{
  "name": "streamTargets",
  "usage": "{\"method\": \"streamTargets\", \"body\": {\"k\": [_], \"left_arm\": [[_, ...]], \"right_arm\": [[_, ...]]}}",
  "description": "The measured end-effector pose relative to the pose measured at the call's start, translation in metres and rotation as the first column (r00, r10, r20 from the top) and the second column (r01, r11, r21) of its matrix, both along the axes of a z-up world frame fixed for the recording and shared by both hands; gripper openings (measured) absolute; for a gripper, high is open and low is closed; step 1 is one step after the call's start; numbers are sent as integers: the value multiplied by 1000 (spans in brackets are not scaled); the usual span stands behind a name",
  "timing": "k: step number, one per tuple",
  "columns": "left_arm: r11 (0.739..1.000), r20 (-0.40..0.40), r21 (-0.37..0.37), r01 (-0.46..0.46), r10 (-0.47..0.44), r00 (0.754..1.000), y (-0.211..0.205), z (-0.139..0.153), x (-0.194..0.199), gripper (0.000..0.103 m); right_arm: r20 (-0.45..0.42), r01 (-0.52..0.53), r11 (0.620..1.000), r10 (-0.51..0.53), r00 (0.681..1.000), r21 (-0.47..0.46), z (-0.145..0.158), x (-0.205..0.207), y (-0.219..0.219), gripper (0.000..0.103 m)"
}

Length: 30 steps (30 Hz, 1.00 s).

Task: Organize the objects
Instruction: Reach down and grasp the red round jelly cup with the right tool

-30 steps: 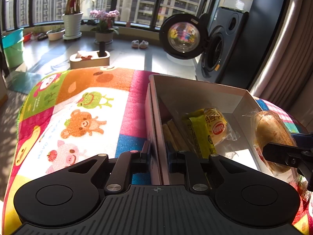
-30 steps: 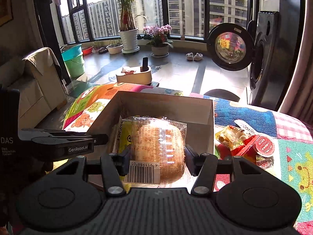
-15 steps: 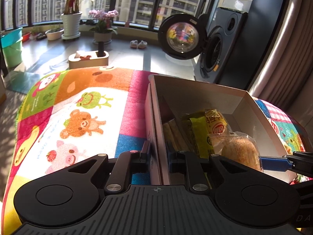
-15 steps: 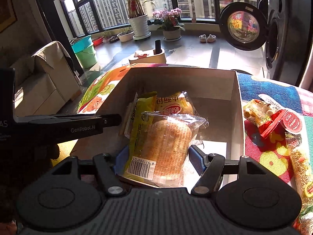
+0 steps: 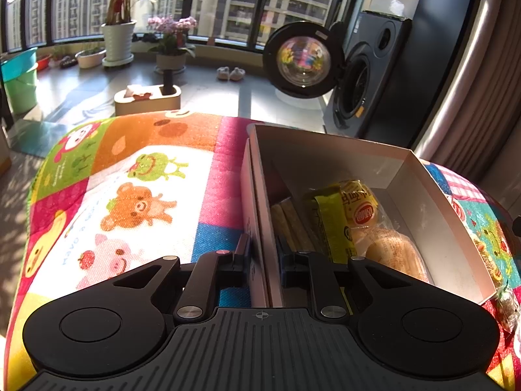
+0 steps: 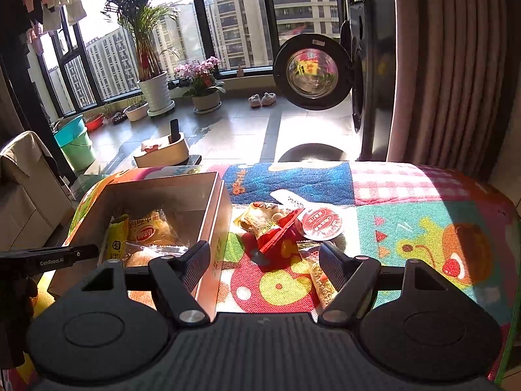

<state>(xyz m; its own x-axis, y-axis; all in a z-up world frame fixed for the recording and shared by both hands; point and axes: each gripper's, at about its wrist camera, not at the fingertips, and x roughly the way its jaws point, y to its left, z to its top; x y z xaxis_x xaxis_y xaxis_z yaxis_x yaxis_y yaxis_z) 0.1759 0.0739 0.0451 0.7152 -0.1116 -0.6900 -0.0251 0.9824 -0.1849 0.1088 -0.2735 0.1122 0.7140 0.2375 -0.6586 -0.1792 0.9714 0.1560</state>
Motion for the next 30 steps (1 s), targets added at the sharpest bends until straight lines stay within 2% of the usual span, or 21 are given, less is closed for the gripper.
{"method": "streamTargets", "body": {"k": [2,6,7,12,17,18,20,22,27,30], "left_arm": [[1000,-2,3,0,0,1000,0,0,0,18],[1000,-5,4,2,-2,1000,0,0,1,18],[1000,-6,3,3,-3,1000,0,0,1,18],[1000,-11,0,7,-7,1000,2,0,1,18],[1000,-13,3,7,-7,1000,1,0,2,18],[1000,-13,3,7,-6,1000,1,0,2,18],[1000,-12,5,6,-6,1000,1,0,2,18],[1000,-13,4,5,-5,1000,1,1,2,18],[1000,-11,4,3,-3,1000,1,0,2,18],[1000,-10,5,1,-1,1000,0,0,1,18]], "right_arm": [[-23,34,999,-34,999,10,-6,22,-9,74],[-87,91,992,-83,993,88,-24,73,-12,74],[-89,93,992,-86,992,80,-28,85,-8,74],[-121,47,996,-56,991,-73,-60,139,26,74],[-157,1,996,-16,988,-95,-78,159,31,73],[-156,-7,995,-9,988,-97,-79,159,31,71],[-157,-43,994,26,987,-105,-76,150,27,59],[-166,-80,990,61,984,-112,-73,137,20,53],[-192,-139,978,108,975,-155,-70,83,-5,52],[-192,-138,969,98,976,-206,-69,49,-21,52]]}}
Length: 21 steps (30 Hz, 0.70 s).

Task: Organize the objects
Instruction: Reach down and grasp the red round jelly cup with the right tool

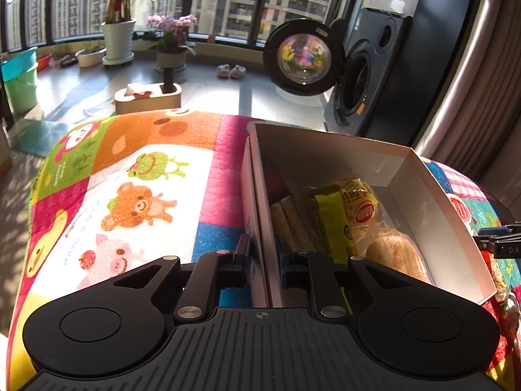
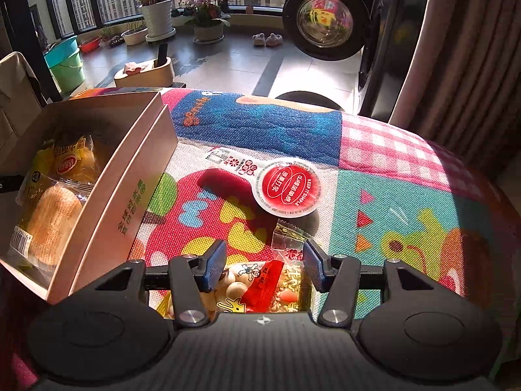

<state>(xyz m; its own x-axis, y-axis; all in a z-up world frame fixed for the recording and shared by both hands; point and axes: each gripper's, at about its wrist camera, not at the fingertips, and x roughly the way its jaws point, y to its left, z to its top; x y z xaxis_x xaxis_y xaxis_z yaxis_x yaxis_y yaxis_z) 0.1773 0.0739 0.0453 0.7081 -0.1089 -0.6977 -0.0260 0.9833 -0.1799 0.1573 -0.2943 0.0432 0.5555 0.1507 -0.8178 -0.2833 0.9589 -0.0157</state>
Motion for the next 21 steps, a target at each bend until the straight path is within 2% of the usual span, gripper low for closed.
{"method": "streamTargets", "body": {"k": [5,6,9,12,15,16,17,19,21], "left_arm": [[1000,1,0,0,0,1000,0,0,0,18],[1000,0,0,0,0,1000,0,0,0,18],[1000,0,3,-2,2,1000,-1,0,0,18],[1000,1,4,-3,3,1000,-1,0,0,18],[1000,2,-1,-3,3,1000,-1,0,0,18],[1000,2,-1,-3,3,1000,-1,0,0,18],[1000,1,-1,-3,3,1000,-1,0,0,18],[1000,1,0,-2,2,1000,-1,0,0,18],[1000,0,-1,0,0,1000,-1,0,-1,18]], "right_arm": [[55,49,995,-44,997,-86,7,-44,-19,53],[63,47,997,-43,997,-67,10,-50,-21,53],[90,35,999,-36,995,17,23,-62,-23,65],[129,19,1000,-20,991,10,32,-49,-8,69],[128,42,998,-47,991,42,30,-19,3,74],[124,41,998,-46,991,46,26,-7,8,82],[131,24,999,-27,991,25,21,5,15,87],[147,9,997,2,989,-74,5,30,32,87],[114,33,994,-21,993,-108,-9,56,38,87]]}}
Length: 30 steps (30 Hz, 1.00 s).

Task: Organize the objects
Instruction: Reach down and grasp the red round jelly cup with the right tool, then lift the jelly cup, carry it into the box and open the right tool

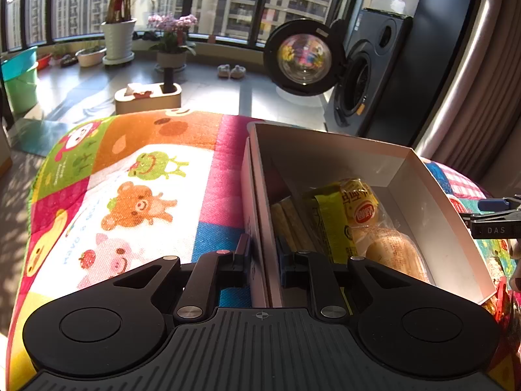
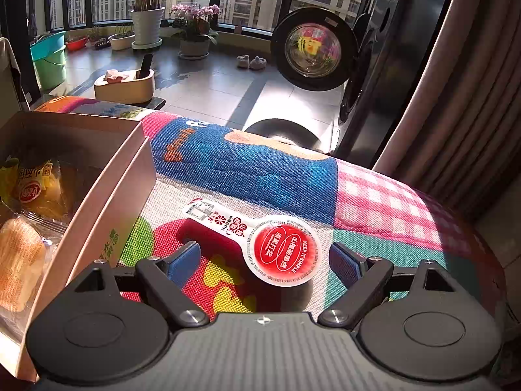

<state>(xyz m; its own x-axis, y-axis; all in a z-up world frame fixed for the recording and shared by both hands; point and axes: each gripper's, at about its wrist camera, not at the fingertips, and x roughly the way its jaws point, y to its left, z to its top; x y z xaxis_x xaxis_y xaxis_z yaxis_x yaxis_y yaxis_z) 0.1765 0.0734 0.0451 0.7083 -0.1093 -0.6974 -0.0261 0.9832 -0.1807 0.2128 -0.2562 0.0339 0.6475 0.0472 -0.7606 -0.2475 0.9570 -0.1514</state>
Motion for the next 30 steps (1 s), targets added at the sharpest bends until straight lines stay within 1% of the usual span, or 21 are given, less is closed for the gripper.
{"method": "streamTargets", "body": {"k": [3,4,5,6,8,13,15,17,20,23,25,26,27,29,30], "left_arm": [[1000,0,-3,2,-2,1000,1,0,-1,18],[1000,0,-4,3,-3,1000,1,0,-1,18],[1000,0,-4,4,-4,1000,1,0,-1,18],[1000,0,-4,5,-5,1000,1,0,-1,18],[1000,0,-2,5,-5,1000,1,0,-1,18],[1000,2,-1,1,-1,1000,0,0,-1,18],[1000,1,1,0,0,1000,0,1,-1,18],[1000,2,3,0,0,1000,-1,1,-2,18],[1000,3,0,-2,2,1000,0,0,-2,18],[1000,4,2,0,0,1000,0,0,-3,18],[1000,4,3,0,0,1000,0,1,-3,18],[1000,5,4,0,0,1000,0,0,-3,18],[1000,5,5,0,0,1000,0,0,-3,18],[1000,4,6,-1,1,1000,-1,0,-3,18],[1000,4,7,0,0,1000,-1,0,-3,18]], "right_arm": [[-46,64,997,-61,997,51,-11,23,-8,86],[-58,75,994,-71,996,79,-10,25,-12,81],[-78,93,988,-83,993,127,-10,25,-19,63],[-92,99,983,-85,992,153,-7,22,-24,62],[-78,101,982,-90,993,160,-1,8,-29,61],[-29,19,992,-15,999,127,21,-52,-36,61],[-5,-38,996,38,999,77,32,-88,-35,61],[1,-92,995,92,996,41,39,-121,-37,62],[-46,-134,990,135,990,33,40,-166,-42,62],[-106,-124,992,127,986,31,30,-202,-49,62],[-132,-118,993,117,984,4,20,-216,-51,62],[-137,-115,993,111,984,-24,13,-222,-51,62],[-134,-110,993,103,986,-47,8,-222,-51,62],[-114,-102,994,97,989,-41,6,-215,-51,62],[-96,-102,993,96,991,-60,6,-209,-49,62]]}}
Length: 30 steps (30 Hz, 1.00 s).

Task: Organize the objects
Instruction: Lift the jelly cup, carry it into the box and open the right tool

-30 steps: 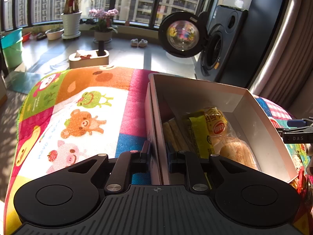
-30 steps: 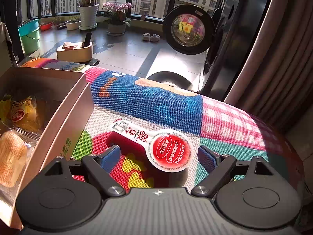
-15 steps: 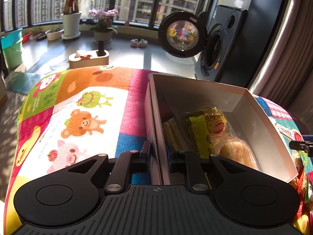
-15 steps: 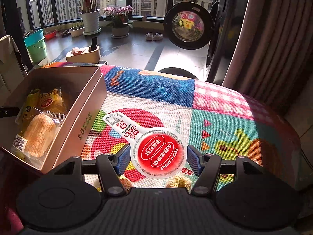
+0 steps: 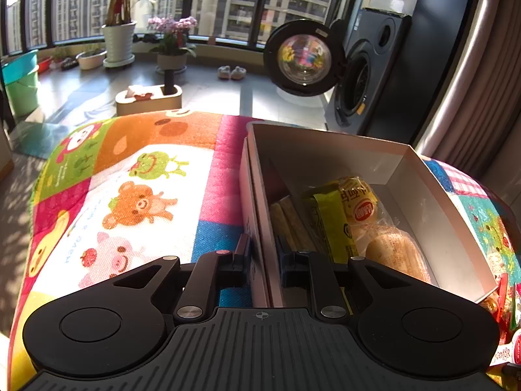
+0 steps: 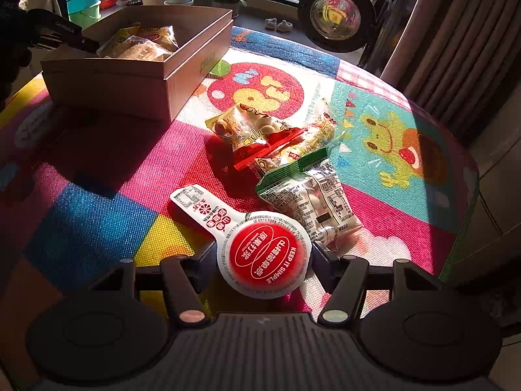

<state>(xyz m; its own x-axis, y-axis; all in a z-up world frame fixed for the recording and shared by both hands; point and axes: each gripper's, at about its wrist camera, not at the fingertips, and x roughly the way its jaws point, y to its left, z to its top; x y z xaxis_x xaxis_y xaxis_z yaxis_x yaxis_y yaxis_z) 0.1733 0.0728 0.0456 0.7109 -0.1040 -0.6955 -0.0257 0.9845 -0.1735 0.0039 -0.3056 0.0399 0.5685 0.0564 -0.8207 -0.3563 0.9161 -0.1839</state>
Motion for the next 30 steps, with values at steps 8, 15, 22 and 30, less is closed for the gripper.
{"method": "streamTargets", "body": {"k": [8,15,22,30], "left_arm": [[1000,-6,2,-2,2,1000,0,1,0,18],[1000,-4,1,1,-1,1000,0,0,-1,18],[1000,-2,-4,2,-2,1000,0,0,-1,18],[1000,-2,-8,-2,2,1000,0,0,-1,18]], "right_arm": [[160,-93,971,130,979,-218,-11,63,12,70],[190,42,956,14,982,-289,-13,62,-17,79],[59,246,948,-262,963,202,24,46,-69,88],[-76,548,739,-567,820,392,10,65,-79,99]]}}
